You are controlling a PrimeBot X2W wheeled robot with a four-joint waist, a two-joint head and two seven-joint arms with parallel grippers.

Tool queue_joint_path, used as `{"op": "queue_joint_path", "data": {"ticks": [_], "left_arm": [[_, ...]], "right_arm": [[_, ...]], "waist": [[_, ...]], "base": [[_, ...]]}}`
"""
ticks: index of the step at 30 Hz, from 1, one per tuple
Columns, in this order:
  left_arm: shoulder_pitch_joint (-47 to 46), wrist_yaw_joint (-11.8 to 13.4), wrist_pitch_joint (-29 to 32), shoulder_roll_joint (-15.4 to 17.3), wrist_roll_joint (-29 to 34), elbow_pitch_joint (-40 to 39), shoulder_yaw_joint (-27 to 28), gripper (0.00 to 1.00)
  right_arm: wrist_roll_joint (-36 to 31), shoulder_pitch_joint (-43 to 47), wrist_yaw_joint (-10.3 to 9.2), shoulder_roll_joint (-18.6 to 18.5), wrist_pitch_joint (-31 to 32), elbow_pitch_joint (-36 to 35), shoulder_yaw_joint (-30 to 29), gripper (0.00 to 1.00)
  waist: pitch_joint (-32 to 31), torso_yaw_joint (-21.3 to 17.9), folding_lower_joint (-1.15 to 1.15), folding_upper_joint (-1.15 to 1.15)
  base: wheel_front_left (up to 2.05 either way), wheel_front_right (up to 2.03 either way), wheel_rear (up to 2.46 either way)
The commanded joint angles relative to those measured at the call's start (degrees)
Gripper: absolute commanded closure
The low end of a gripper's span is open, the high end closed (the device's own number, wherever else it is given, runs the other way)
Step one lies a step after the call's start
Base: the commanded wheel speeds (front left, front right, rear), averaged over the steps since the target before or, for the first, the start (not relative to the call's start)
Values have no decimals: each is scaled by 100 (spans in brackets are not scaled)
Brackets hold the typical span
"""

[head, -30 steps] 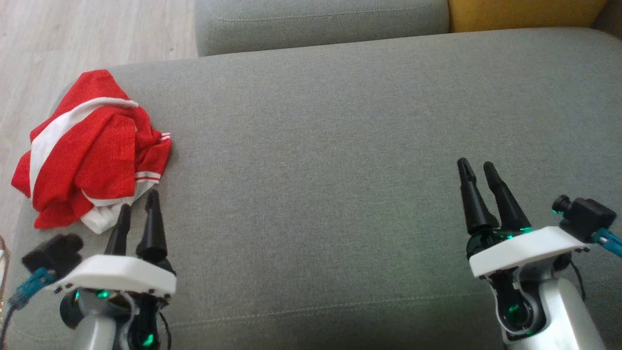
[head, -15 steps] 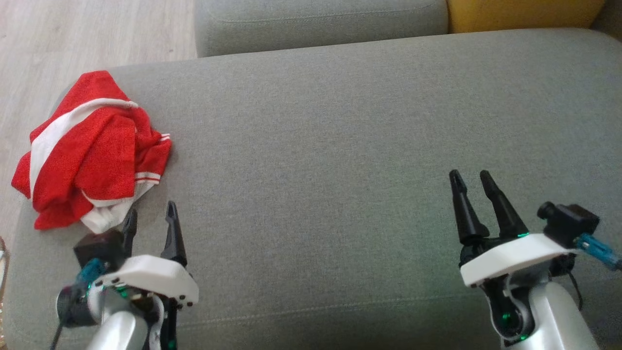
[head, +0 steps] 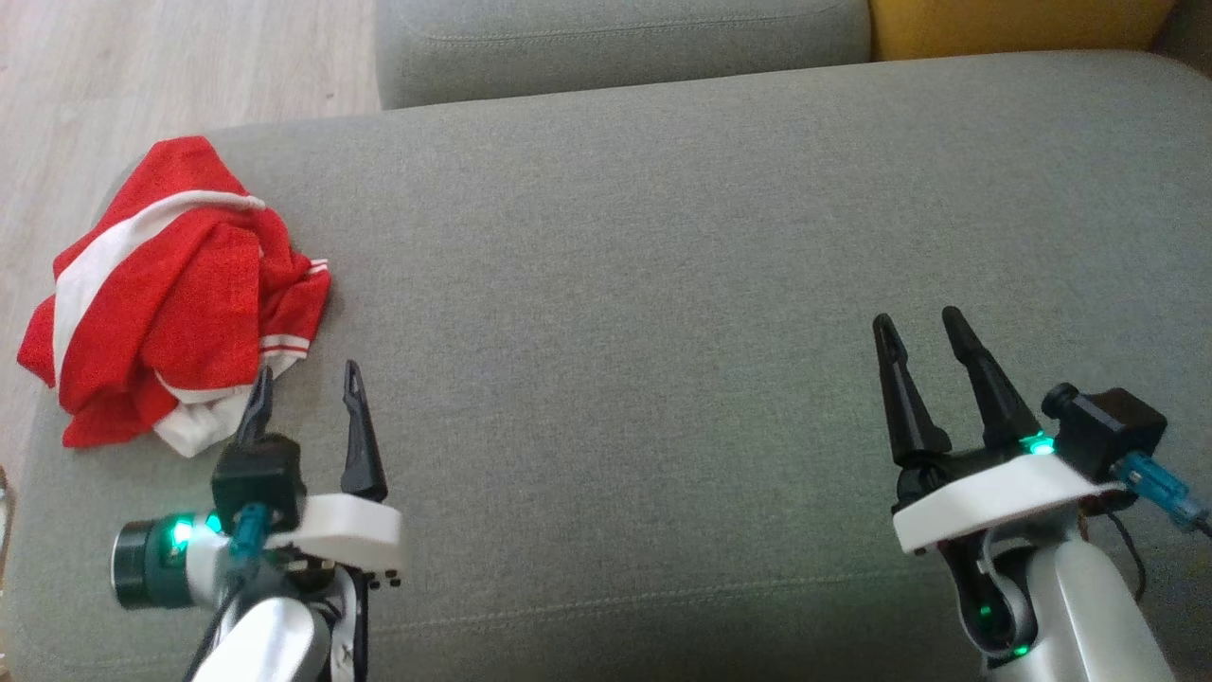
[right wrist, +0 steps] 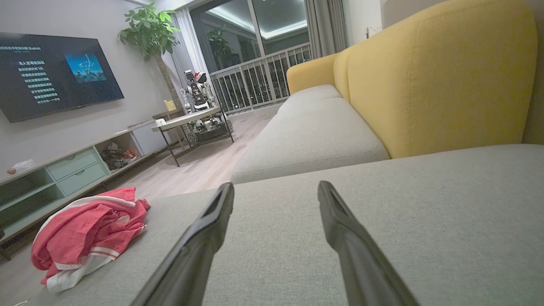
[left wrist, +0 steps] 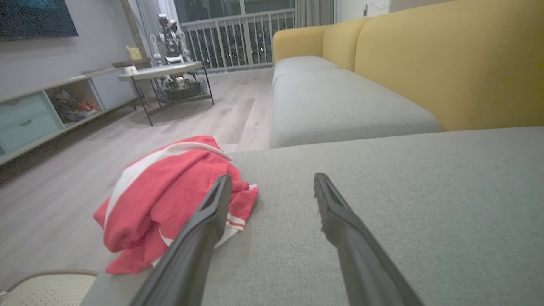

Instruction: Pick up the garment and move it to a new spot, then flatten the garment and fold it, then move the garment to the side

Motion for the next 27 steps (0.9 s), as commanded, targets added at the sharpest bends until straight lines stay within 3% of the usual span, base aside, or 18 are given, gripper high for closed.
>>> {"op": "queue_joint_path", "data": {"ticks": [1,12,17,22,27], "left_arm": [[-386,173,-109,247,205,-273,42,0],[-539,551,-296,521,460,-436,-500,0],[-481,633,-381,443,387,-672,-456,0],[-199,202,-466,180,30,-902,52,0],[188,-501,-552,-192,-67,-718,645,0]], "right_arm": [[-186,-334,-1,-55,-125,-268,113,0],[-985,-360,-1,-60,-311,-451,338,0],[-1063,-349,-1,-62,-396,-448,330,0],[-760,-356,-1,-64,-481,-276,274,0],[-819,-349,-1,-66,-566,18,274,0]], "waist": [[6,2,0,0],[45,-17,0,0],[69,-7,0,0],[82,-1,0,0],[52,-7,0,0]], "base": [[0,0,0],[0,0,0],[0,0,0],[0,0,0],[0,0,0]]}}
